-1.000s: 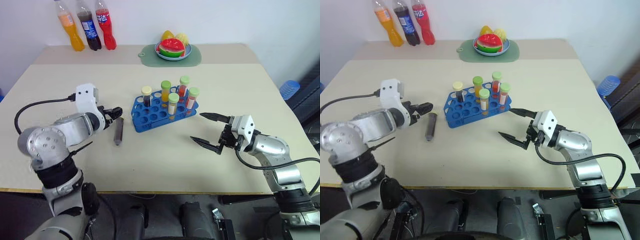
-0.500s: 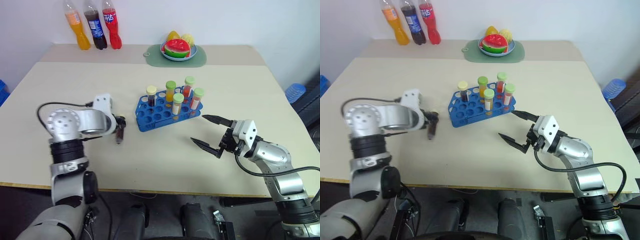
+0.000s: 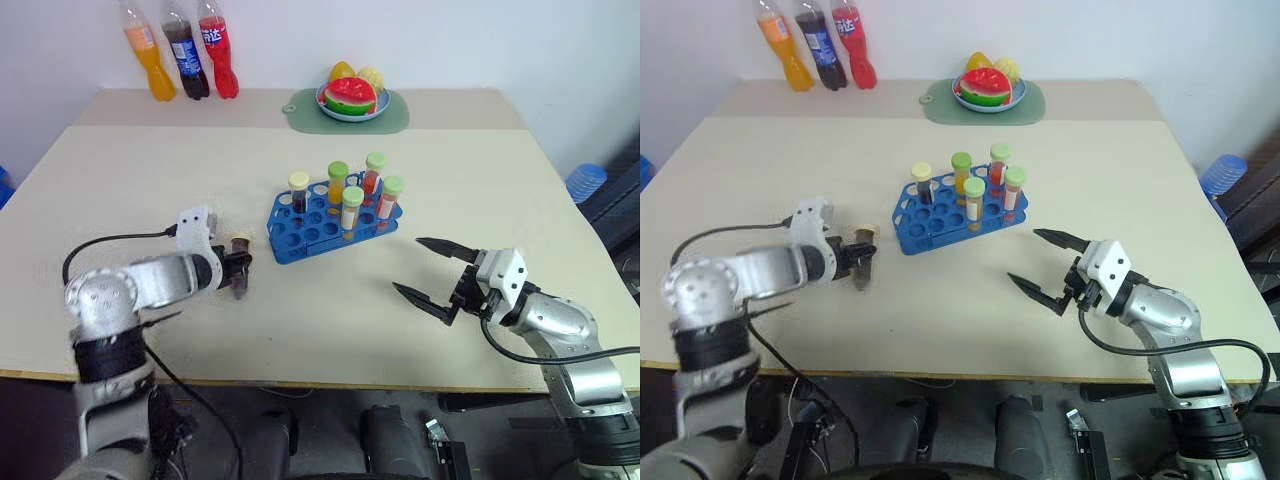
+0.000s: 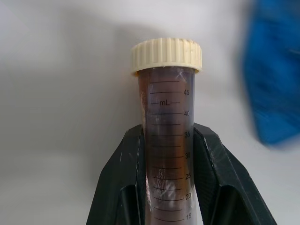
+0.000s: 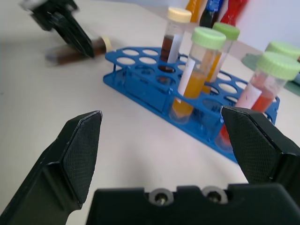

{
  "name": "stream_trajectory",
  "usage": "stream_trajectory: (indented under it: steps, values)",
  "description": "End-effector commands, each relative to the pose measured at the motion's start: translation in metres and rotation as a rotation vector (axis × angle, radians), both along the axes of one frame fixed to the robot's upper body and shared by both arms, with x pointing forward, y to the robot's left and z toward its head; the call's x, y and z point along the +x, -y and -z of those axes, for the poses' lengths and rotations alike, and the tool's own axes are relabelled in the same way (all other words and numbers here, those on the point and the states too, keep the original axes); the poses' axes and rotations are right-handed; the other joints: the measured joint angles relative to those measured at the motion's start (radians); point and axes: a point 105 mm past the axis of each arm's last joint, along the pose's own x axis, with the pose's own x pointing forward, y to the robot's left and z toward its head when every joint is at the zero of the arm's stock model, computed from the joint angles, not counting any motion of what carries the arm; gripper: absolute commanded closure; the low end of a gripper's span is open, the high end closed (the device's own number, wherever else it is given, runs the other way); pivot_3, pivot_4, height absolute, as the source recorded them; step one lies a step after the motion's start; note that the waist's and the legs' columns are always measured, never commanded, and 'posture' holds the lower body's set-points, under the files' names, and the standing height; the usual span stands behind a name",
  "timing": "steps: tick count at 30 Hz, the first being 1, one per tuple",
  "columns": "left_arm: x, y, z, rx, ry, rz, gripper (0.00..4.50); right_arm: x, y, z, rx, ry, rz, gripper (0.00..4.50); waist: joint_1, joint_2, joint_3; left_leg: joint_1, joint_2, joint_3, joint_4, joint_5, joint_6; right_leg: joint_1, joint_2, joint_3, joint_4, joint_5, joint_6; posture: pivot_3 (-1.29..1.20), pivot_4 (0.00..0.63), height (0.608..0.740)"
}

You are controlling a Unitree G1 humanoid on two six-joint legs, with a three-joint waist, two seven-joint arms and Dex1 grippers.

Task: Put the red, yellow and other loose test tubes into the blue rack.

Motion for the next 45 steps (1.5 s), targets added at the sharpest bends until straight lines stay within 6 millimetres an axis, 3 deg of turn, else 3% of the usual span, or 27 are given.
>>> stream_trajectory:
  steps: [1,3,9,13,16,23,30,40,44,45]
  values:
    - [-0.023,0.006,-0.028,0.007,0.249,0.214,3.73,-0.001,0.003,-0.009,0.007,0.034,0.004,0.00,-0.002,0.001,0.000,0.000,0.000,0.000,0.000,0.000,0.000,0.001,0.000,0.000,0.000,0.000,0.000,0.00,0.150,0.740]
    - [-0.034,0.003,-0.030,0.016,0.338,0.291,3.73,-0.001,0.003,-0.009,0.018,0.026,0.007,0.00,-0.001,0.002,0.000,0.002,0.001,0.002,-0.002,-0.001,0.001,0.002,0.000,0.000,-0.001,-0.001,-0.002,0.00,0.150,0.740]
    - [-0.033,0.031,-0.081,-0.019,0.856,0.396,3.73,0.000,0.009,-0.006,0.014,0.004,0.020,0.00,0.028,0.003,0.000,0.000,0.002,-0.001,-0.002,-0.004,0.007,0.008,0.000,-0.004,-0.014,-0.001,-0.009,0.00,0.150,0.740]
    - [-0.020,0.051,-0.088,0.038,1.078,0.381,3.73,-0.001,0.014,-0.006,0.006,-0.003,0.039,0.00,0.028,0.003,0.000,0.000,0.000,0.000,0.000,-0.007,0.012,0.010,-0.001,-0.003,-0.017,0.001,-0.005,0.00,0.150,0.740]
    - [-0.004,0.063,-0.076,0.121,1.165,0.360,3.73,-0.003,0.015,-0.006,0.005,-0.004,0.049,0.00,0.026,0.003,0.000,0.000,0.000,0.000,0.000,-0.007,0.012,0.009,-0.001,-0.003,-0.017,0.002,-0.004,0.00,0.150,0.740]
    - [0.030,0.101,-0.048,0.112,1.242,0.328,3.73,-0.012,0.015,-0.009,0.018,-0.010,0.082,0.00,0.028,0.002,0.000,0.000,0.000,0.000,0.000,-0.007,0.012,0.009,-0.001,-0.003,-0.016,0.003,0.000,0.00,0.150,0.740]
    - [0.042,0.130,-0.024,0.083,1.232,0.357,3.73,-0.020,0.017,-0.012,0.014,-0.009,0.110,0.00,0.025,0.002,0.000,0.000,0.000,0.000,0.001,-0.007,0.012,0.008,-0.001,-0.003,-0.016,0.004,0.001,0.00,0.150,0.740]
    - [0.052,0.124,0.012,0.079,1.130,0.344,3.73,-0.025,0.021,-0.010,0.012,-0.017,0.143,0.00,0.027,0.002,0.000,0.000,0.000,0.000,0.001,-0.007,0.012,0.010,-0.001,-0.003,-0.015,0.004,0.002,0.00,0.150,0.740]
    - [0.054,0.121,0.017,-0.023,1.079,0.332,3.73,-0.025,0.021,-0.007,0.017,-0.025,0.149,0.00,0.027,0.002,-0.001,0.001,0.000,0.000,0.002,-0.007,0.013,0.011,0.000,-0.003,-0.015,0.004,0.003,0.00,0.150,0.740]
    - [0.053,0.121,0.017,-0.039,1.085,0.340,3.23,-0.025,0.022,-0.007,0.018,-0.027,0.150,0.00,0.027,0.003,-0.001,0.001,0.000,-0.001,0.002,-0.007,0.013,0.011,0.000,-0.003,-0.015,0.004,0.003,0.00,0.150,0.740]
